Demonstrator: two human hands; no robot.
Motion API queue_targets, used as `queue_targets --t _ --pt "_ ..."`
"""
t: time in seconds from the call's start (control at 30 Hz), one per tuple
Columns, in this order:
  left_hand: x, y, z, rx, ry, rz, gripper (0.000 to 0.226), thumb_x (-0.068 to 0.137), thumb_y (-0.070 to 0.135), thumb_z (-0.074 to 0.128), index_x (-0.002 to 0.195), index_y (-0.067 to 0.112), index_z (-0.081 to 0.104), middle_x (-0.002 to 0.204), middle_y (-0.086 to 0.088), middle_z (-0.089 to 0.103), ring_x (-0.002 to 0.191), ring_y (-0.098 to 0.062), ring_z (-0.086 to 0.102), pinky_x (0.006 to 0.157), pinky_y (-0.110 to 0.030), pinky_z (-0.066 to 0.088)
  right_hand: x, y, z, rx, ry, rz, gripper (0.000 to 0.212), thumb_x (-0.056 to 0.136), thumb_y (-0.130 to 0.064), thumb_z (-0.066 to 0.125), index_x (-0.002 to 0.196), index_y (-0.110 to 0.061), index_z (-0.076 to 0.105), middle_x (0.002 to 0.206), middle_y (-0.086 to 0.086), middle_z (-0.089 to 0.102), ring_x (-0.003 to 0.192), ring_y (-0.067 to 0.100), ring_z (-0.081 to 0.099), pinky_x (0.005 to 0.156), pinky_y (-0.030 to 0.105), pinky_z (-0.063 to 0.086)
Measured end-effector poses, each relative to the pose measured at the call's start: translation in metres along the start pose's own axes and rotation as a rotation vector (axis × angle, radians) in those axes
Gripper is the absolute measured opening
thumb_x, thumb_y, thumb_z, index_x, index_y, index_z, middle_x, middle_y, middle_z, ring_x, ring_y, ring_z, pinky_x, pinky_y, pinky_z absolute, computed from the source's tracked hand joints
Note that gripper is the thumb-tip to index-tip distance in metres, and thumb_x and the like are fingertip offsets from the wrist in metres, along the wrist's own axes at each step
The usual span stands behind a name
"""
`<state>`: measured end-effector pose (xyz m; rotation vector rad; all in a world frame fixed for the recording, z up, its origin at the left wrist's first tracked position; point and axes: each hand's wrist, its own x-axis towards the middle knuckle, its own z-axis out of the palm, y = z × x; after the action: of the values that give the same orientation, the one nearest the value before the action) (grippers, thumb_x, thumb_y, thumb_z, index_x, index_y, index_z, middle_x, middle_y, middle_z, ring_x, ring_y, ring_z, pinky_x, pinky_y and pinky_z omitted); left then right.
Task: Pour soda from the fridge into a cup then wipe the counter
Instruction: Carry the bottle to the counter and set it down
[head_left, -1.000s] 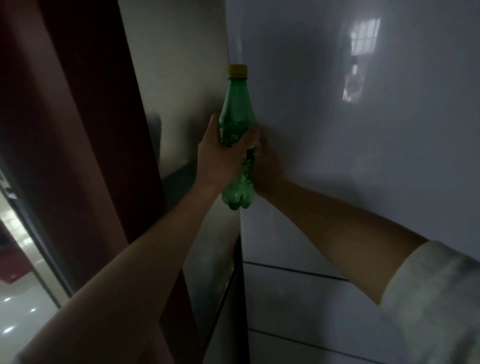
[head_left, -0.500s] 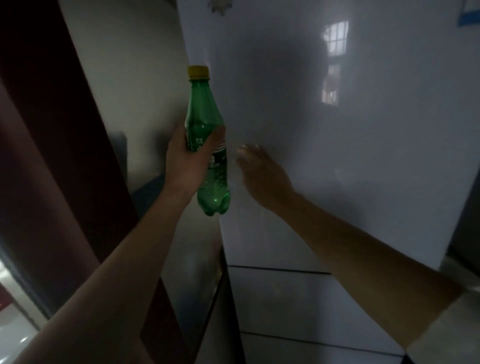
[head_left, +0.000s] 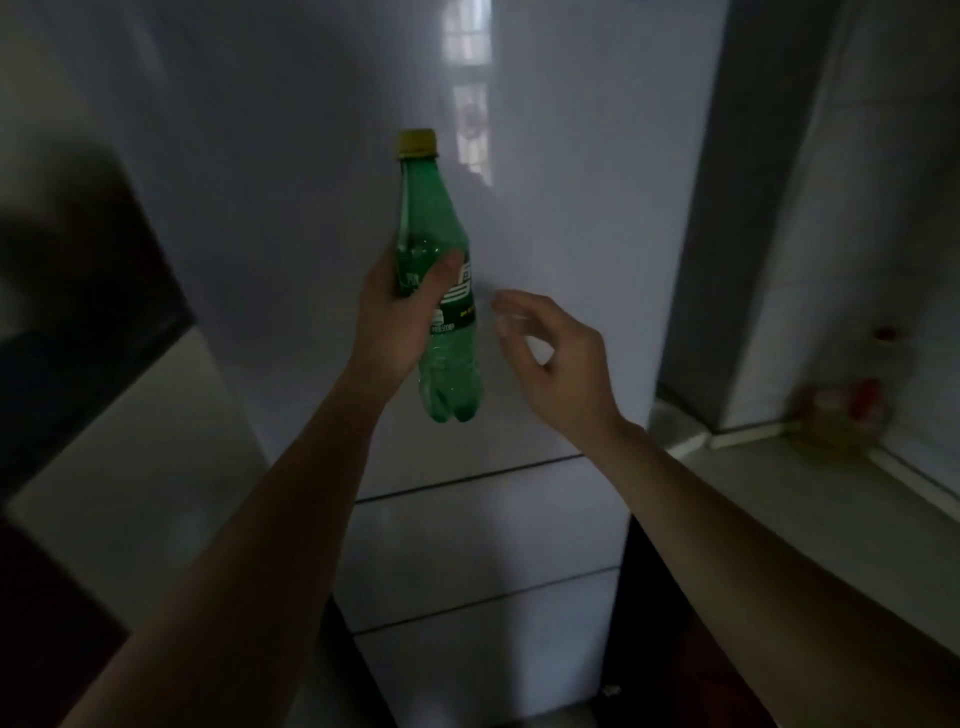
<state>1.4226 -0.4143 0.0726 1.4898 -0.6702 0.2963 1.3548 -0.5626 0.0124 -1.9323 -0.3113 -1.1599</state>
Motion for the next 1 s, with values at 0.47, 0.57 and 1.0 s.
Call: queue_targets --t 0.47,0.57,1.0 --pt "-0.139 0.039 0.137 -0.49 -0.611 -0.115 0.024 0.089 0.04 0.066 0.102 0.019 0.067 0.089 0.006 0.072 0.081 -0.005 0.071 0.067 -0.018 0.054 -0.169 -0.117 -0.125 -0.52 0.272 0.45 0.038 0.09 -0.015 0.069 0.127 -0.012 0.062 0.114 -0.01 0.068 0.095 -0.005 0.067 0.083 0.013 0.051" --pt "-0.185 0.054 0.154 -0.561 -0.726 -0.119 0.021 0.087 0.041 0.069 0.098 0.023 0.068 0.088 0.002 0.073 0.083 -0.01 0.072 0.07 -0.023 0.056 -0.206 -0.15 -0.147 -0.659 0.326 0.528 0.036 0.088 -0.02 0.069 0.124 -0.015 0.064 0.114 -0.016 0.067 0.091 -0.008 0.066 0.079 0.01 0.051" --pt "-0.343 0.179 0.232 -0.773 -1.053 -0.094 0.016 0.096 0.021 0.06 0.104 0.007 0.061 0.086 -0.002 0.066 0.079 -0.011 0.067 0.07 -0.024 0.054 -0.332 -0.273 -0.264 -0.787 0.647 0.563 0.03 0.084 -0.012 0.073 0.114 -0.008 0.069 0.1 -0.006 0.072 0.087 -0.001 0.07 0.077 0.017 0.056"
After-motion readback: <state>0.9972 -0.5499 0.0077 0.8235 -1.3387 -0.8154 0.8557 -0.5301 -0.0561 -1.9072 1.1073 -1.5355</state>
